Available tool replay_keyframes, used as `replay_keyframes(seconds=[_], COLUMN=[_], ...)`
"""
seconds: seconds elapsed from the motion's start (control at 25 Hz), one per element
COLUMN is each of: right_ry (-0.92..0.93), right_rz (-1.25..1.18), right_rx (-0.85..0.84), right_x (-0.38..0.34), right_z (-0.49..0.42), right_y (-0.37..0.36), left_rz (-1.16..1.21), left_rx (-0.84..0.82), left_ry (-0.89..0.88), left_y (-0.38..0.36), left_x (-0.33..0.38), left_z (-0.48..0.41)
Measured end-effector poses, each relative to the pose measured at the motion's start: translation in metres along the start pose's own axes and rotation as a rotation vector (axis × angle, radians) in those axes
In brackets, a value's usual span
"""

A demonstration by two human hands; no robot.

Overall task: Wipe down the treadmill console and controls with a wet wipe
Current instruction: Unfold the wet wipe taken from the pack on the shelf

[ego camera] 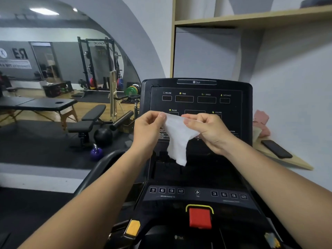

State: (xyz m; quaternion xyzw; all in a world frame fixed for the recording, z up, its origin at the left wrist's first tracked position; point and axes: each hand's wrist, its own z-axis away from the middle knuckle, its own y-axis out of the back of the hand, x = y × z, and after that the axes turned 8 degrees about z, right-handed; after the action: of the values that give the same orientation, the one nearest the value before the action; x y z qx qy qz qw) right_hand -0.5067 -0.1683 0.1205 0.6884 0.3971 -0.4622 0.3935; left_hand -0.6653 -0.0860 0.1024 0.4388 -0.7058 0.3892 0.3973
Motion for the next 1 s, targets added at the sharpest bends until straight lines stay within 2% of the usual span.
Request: replay_keyframes(seconds=[0.08, 0.24, 0.36, 0.44, 0.56, 0.72, 1.0], right_ry=[-0.031, -0.078, -0.068, -0.048, -0.055, -0.150, -0.113], right_rz=[-0.120, -0.034, 0.095, 0.284, 0.461, 0.275, 0.070], right_rx=[-0.038, -0.147, -0.160, -0.147, -0.051, 0.121, 0.225], right_x=[0.000, 0.004, 0.008, 0.017, 0.037, 0.045, 0.067], right_z=[0.001, -0.004, -0.020, -0.033, -0.054, -0.076, -0.096], right_y=[0.004, 0.020, 0.046, 0.063, 0.085, 0.105, 0.121], left_rz=[0.006, -0.133, -0.244, -0.296, -0.326, -0.330, -0.499], left_rx=[0.030, 0.107, 0.128, 0.147, 0.164, 0.116, -0.022], left_ry=[-0.013, -0.115, -0.194, -0.207, -0.207, -0.199, -0.287], left_y=[-0.005, -0.015, -0.027, -0.037, -0.054, -0.082, -0.109], left_x=[-0.003, -0.008, -0.008, -0.013, -0.026, -0.042, -0.061], left_z=[-0.004, -0.016, -0.029, -0.038, -0.051, -0.064, -0.071])
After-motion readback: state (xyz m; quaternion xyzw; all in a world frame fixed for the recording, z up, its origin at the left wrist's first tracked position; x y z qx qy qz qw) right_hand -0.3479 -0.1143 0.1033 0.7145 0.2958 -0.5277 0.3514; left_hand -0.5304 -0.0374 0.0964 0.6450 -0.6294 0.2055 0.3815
